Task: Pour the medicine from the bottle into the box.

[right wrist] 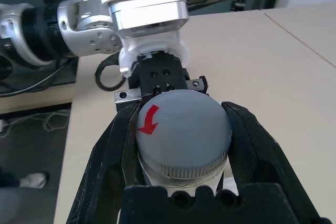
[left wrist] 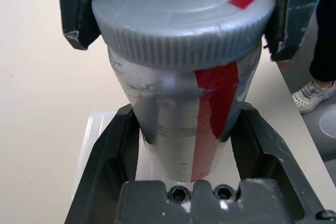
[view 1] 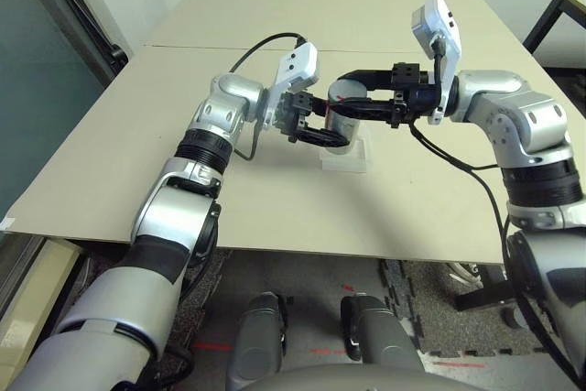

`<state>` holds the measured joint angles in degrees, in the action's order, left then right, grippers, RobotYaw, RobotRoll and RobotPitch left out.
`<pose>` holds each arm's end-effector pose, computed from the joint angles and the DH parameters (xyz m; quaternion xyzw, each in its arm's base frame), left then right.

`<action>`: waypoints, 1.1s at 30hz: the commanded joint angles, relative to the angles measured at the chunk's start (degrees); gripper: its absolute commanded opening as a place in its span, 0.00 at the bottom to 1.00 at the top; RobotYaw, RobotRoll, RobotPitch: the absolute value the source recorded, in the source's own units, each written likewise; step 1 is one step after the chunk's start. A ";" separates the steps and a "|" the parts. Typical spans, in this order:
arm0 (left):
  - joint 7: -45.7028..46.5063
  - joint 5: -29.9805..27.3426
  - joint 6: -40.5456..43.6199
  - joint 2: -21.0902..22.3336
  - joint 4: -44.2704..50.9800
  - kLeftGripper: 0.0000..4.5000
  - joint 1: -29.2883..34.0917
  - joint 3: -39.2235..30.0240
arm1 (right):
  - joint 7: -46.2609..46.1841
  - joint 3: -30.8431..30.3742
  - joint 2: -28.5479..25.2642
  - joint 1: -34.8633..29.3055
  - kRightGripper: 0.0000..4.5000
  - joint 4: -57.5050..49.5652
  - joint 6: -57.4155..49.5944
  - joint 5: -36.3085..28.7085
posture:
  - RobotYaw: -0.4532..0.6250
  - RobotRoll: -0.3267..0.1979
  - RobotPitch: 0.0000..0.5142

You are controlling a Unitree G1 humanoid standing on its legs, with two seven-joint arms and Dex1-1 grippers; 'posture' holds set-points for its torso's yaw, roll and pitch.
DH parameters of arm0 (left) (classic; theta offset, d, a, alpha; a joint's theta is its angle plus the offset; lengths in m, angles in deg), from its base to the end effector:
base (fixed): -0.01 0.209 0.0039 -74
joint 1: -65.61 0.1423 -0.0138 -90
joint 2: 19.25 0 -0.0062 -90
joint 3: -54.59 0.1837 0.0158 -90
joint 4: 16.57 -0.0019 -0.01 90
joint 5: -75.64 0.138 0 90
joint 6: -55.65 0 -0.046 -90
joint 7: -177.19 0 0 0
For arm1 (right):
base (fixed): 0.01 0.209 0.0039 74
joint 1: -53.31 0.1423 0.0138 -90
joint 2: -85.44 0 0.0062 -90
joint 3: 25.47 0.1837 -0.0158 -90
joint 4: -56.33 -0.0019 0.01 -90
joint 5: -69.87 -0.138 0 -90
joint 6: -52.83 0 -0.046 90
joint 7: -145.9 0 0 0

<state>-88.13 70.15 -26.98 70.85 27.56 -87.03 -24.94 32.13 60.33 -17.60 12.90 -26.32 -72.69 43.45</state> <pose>0.3661 0.1326 0.2047 0.1718 0.0632 -0.7147 0.6751 0.3147 -0.1787 0.2367 -0.0734 0.0040 0.6200 0.7812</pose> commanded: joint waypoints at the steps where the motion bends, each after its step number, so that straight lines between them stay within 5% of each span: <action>1: -1.55 -0.89 1.62 -0.35 3.21 0.61 0.13 1.00 | 6.30 -1.59 0.57 2.25 0.57 2.96 4.30 -0.55 | 0.37 0.62 0.17; 10: -2.61 -1.54 5.06 -0.91 9.59 0.61 1.88 2.13 | 22.94 -4.06 4.44 12.10 0.57 25.64 22.80 5.02 | 0.39 0.62 0.19; 18: -2.46 -1.99 7.72 -0.08 13.98 0.61 3.35 2.78 | 26.14 -3.04 7.45 17.82 0.58 38.54 30.35 9.27 | 0.43 0.62 0.19; 24: -1.25 -2.20 8.19 0.40 13.78 0.61 3.32 1.99 | 25.68 -2.45 5.59 16.71 1.00 36.70 28.84 10.02 | 0.43 0.62 0.19; 33: 0.34 -1.92 7.12 0.69 11.56 0.61 2.90 1.06 | 22.75 -0.85 3.65 13.14 1.00 28.63 22.97 8.47 | 0.41 0.62 0.19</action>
<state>-87.67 69.60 -19.22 71.67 38.83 -83.69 -23.68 56.04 58.75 -13.42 26.82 3.92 -48.88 52.06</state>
